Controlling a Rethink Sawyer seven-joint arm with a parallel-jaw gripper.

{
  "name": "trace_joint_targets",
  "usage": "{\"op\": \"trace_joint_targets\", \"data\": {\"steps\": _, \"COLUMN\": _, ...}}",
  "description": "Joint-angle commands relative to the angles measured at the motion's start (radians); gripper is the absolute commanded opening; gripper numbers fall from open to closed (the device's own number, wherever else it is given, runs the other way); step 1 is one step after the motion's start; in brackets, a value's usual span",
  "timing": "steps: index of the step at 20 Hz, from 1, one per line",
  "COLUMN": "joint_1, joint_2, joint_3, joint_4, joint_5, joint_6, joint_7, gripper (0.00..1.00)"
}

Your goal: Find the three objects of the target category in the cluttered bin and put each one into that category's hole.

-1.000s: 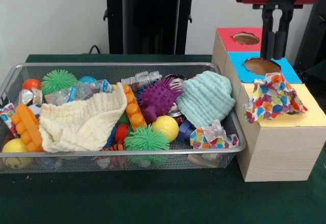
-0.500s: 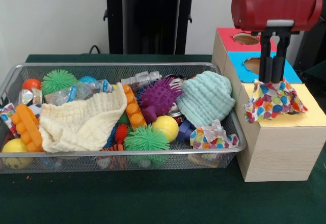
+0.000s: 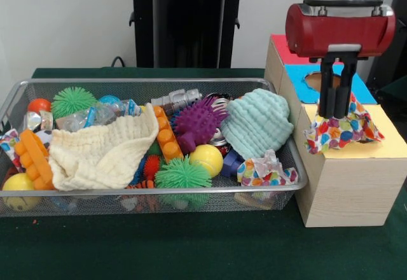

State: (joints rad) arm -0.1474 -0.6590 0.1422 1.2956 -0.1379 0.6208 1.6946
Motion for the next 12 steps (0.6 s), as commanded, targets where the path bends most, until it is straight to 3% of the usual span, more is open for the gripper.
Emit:
{"op": "trace_joint_targets", "data": {"steps": 1, "joint_1": -0.017, "joint_2": 0.047, "joint_3": 0.02, "joint_4": 0.061, "joint_5": -0.016, "joint_6": -0.005, "joint_7": 0.079, "gripper": 0.0}}
{"op": "trace_joint_targets", "data": {"steps": 12, "joint_1": -0.029, "joint_2": 0.061, "joint_3": 0.046, "joint_4": 0.106, "joint_5": 0.007, "joint_6": 0.043, "joint_7": 0.057, "gripper": 0.0}}
